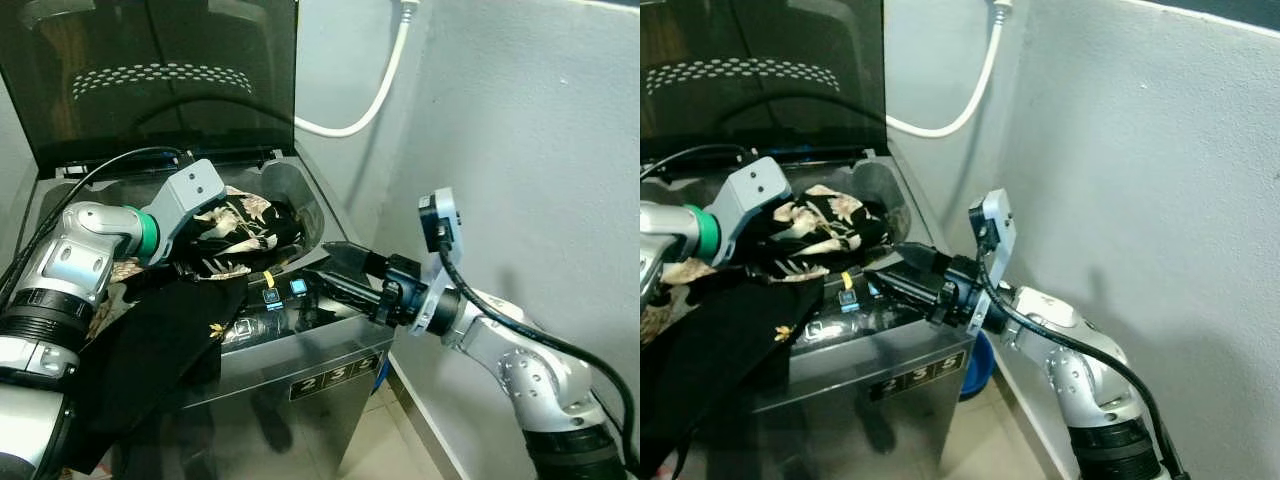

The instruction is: Clothes washing

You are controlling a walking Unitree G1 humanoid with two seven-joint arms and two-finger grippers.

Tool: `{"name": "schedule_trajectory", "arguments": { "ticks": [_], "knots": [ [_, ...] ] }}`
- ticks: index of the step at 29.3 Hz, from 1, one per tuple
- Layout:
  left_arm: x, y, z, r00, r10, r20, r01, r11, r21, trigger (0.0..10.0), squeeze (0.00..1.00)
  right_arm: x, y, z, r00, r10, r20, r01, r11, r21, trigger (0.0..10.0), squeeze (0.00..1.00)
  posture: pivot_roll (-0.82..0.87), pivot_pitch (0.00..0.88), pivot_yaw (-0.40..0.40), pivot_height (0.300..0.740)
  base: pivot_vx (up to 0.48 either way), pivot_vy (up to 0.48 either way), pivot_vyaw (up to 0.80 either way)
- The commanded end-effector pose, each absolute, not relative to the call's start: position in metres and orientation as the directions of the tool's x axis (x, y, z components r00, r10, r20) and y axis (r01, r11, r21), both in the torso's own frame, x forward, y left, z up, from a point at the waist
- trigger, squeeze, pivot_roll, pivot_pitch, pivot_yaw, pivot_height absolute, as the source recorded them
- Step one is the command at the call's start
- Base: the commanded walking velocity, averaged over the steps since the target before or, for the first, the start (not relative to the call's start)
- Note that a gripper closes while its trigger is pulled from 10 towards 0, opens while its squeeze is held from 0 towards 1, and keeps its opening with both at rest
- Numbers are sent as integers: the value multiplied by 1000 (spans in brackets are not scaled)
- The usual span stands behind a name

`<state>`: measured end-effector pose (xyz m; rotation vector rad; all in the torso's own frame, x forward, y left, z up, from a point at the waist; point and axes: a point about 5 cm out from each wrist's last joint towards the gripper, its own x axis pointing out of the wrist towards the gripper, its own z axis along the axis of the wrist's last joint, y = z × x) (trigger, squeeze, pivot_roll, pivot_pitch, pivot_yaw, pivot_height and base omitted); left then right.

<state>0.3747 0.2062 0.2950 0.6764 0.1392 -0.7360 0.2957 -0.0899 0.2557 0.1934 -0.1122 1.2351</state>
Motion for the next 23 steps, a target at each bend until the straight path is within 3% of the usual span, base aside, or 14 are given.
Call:
{"name": "schedule_trajectory", "arguments": {
  "ticks": [1,6,12,22,23],
  "knots": [
    [371,208,296,732,-580,-357,673,536,510,10000,1000,291,-89,255,302,936,178,-953,291,88,10000,0,45,49,-5,740,0,0,0],
    [373,215,305,784,-518,-341,615,583,530,10000,1000,288,-89,253,269,952,149,-961,254,109,10000,0,47,51,-5,740,0,0,0],
    [371,217,314,782,-540,-310,617,604,504,10000,1000,283,-87,251,249,959,134,-965,234,123,10000,0,59,64,6,740,0,0,0],
    [371,218,326,829,-516,-218,547,662,513,10000,1000,282,-88,243,275,956,101,-956,262,130,10000,0,69,79,-7,740,0,0,0],
    [367,209,339,806,-580,-119,561,682,469,10000,0,284,-89,242,289,953,93,-952,276,131,10000,0,65,78,-13,740,0,0,0]
  ]
}}
